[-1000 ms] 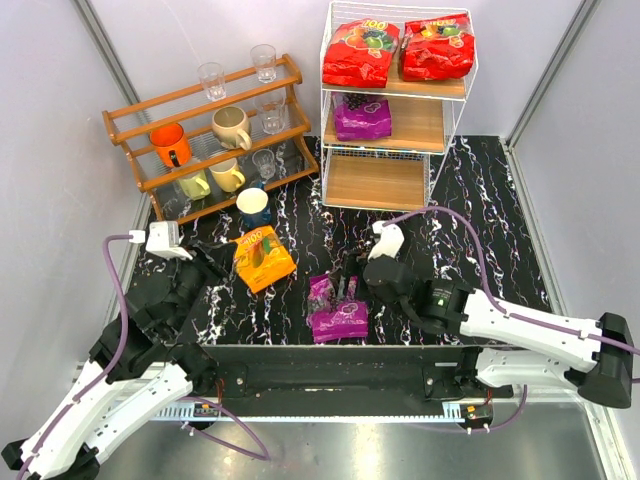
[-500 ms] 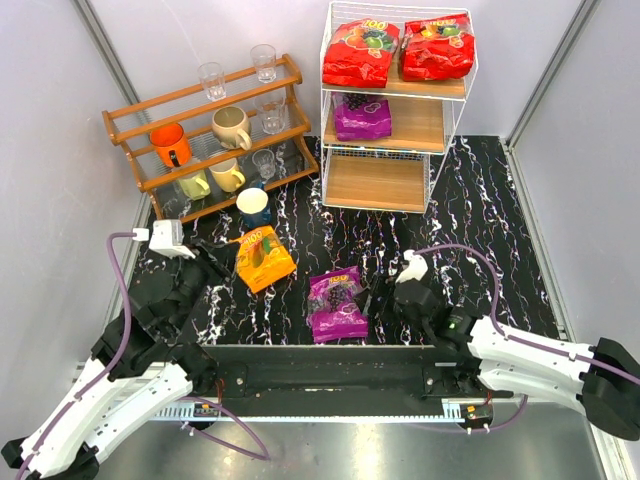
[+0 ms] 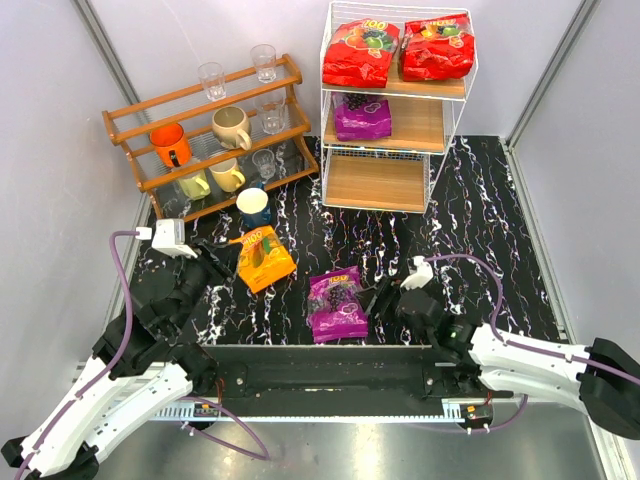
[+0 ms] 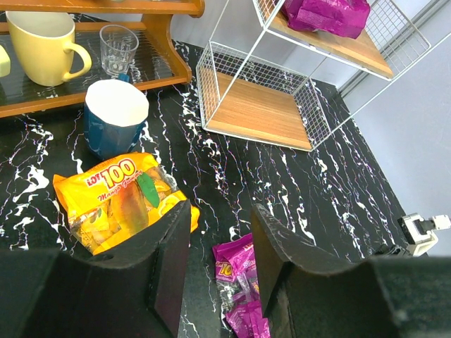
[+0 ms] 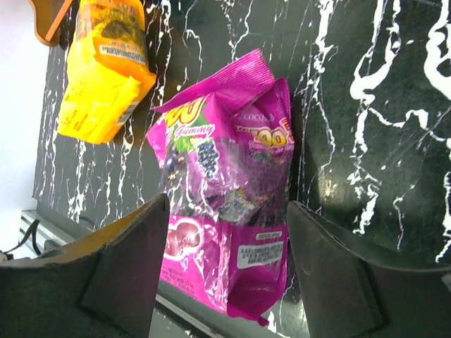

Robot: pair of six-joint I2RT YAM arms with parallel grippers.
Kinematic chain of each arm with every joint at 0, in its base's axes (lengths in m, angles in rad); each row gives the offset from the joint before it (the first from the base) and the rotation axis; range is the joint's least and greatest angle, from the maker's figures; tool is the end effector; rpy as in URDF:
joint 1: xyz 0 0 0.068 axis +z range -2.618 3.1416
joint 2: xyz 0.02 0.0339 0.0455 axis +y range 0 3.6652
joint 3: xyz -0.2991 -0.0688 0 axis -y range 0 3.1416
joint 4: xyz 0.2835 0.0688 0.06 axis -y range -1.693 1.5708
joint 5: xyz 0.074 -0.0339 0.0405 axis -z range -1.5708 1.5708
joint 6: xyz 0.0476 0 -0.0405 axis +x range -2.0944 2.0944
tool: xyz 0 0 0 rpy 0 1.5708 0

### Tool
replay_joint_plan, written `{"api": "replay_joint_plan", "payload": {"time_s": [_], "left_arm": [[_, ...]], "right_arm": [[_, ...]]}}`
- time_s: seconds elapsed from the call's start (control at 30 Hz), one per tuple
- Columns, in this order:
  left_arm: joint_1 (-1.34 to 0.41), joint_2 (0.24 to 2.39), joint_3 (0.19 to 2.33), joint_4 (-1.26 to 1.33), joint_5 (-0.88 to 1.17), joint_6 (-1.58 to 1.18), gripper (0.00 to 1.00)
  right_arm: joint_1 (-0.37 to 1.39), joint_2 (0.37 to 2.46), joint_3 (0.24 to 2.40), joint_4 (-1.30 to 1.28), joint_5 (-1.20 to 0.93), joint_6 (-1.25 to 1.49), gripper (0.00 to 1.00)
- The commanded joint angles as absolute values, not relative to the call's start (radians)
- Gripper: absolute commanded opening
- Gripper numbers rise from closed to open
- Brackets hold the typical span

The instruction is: Place and organize the candy bags onto the shelf

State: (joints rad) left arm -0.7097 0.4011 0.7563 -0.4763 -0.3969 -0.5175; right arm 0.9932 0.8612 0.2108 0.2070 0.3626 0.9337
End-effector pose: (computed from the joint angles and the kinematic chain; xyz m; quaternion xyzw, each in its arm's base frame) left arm 0.0929 -0.0555 0.3709 -0.0597 0.7431 -0.2536 0.6164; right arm 0.1201 0.1534 0.1657 0.0716 0.8339 0.3446 0.4251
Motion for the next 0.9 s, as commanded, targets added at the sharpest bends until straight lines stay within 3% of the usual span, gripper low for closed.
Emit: {"api": "replay_joint_plan", "payload": {"time_s": [0.0,0.2,0.4,0.7,0.73,0.83,0.87], "left_arm": [[-0.709,0.403,0.749,-0.433,-0.385,-0.525,0.42],[-0.709,0.408,0.738,-0.416,-0.377,-0.526,0.42],[-0.709,0.41,0.736,-0.411,-0.374,-0.525,0.42],[-0.709,0.384,0.727,-0.426,-0.387,-0.523,0.42],[-0.709,0.385,0.726,-0.426,-0.39,-0.525,0.42],[-0.709,0.38,0.721,-0.426,-0.394,-0.526,0.42],[-0.709,0.382,0.719,-0.426,-0.394,-0.526,0.42]], "right_arm": [[1.061,0.841,0.276,0.14,0.507,0.966,0.75],[1.207,0.814,0.252,0.078,0.655,1.064,0.74],[1.333,0.925,0.255,0.115,0.787,1.173,0.72],[1.382,1.051,0.262,0.193,0.842,1.241,0.65],[1.384,1.064,0.258,0.215,0.842,1.241,0.61],[1.384,1.075,0.235,0.288,0.844,1.218,0.27],[1.385,1.077,0.232,0.296,0.85,1.215,0.11]]}}
